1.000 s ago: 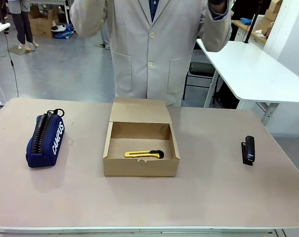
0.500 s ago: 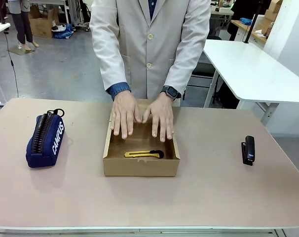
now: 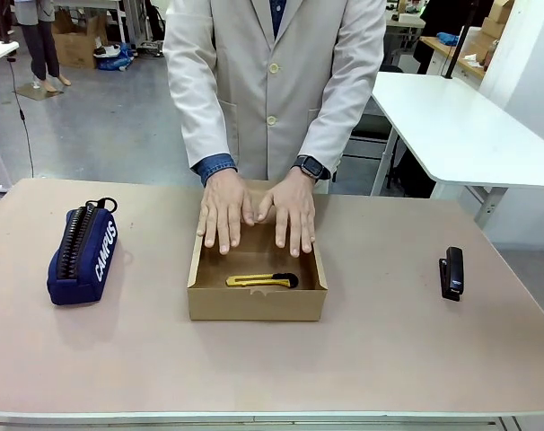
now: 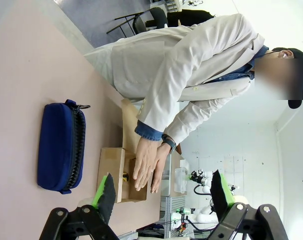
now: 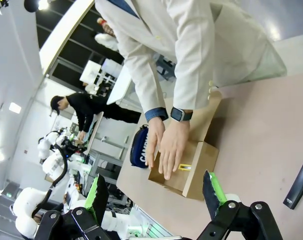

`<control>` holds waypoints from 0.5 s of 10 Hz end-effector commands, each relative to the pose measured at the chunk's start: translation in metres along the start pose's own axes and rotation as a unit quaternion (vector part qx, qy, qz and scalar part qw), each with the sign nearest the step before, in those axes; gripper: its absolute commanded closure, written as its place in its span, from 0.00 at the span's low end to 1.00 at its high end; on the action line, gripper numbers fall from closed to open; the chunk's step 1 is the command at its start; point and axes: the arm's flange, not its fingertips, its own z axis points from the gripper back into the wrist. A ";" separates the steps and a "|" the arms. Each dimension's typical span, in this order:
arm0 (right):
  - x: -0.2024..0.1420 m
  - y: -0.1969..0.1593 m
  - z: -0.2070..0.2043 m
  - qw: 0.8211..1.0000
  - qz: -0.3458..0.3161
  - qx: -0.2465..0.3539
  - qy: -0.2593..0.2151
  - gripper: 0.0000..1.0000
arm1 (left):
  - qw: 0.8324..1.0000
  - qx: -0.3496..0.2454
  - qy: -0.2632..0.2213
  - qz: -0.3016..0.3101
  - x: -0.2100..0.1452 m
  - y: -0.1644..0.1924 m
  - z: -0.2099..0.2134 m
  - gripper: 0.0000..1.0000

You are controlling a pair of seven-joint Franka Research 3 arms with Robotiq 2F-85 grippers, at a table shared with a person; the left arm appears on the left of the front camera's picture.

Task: Pack the item into the box.
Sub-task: Close the Mailer Box.

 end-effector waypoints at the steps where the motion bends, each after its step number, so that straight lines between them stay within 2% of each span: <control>1: 0.001 0.000 0.001 1.000 0.006 0.000 0.002 0.00 | 1.000 -0.012 -0.004 -0.003 0.000 -0.001 -0.001 0.00; 2: 0.000 0.000 0.000 1.000 0.000 0.000 0.000 0.00 | 1.000 0.000 0.000 0.000 0.000 0.000 0.000 0.00; 3: 0.007 -0.002 -0.022 1.000 -0.013 -0.007 0.021 0.00 | 0.999 0.002 0.043 -0.002 0.001 -0.007 -0.028 0.00; 5: 0.014 -0.007 -0.104 0.995 -0.028 0.016 0.091 0.00 | 0.996 -0.033 0.082 0.010 0.003 -0.020 -0.108 0.00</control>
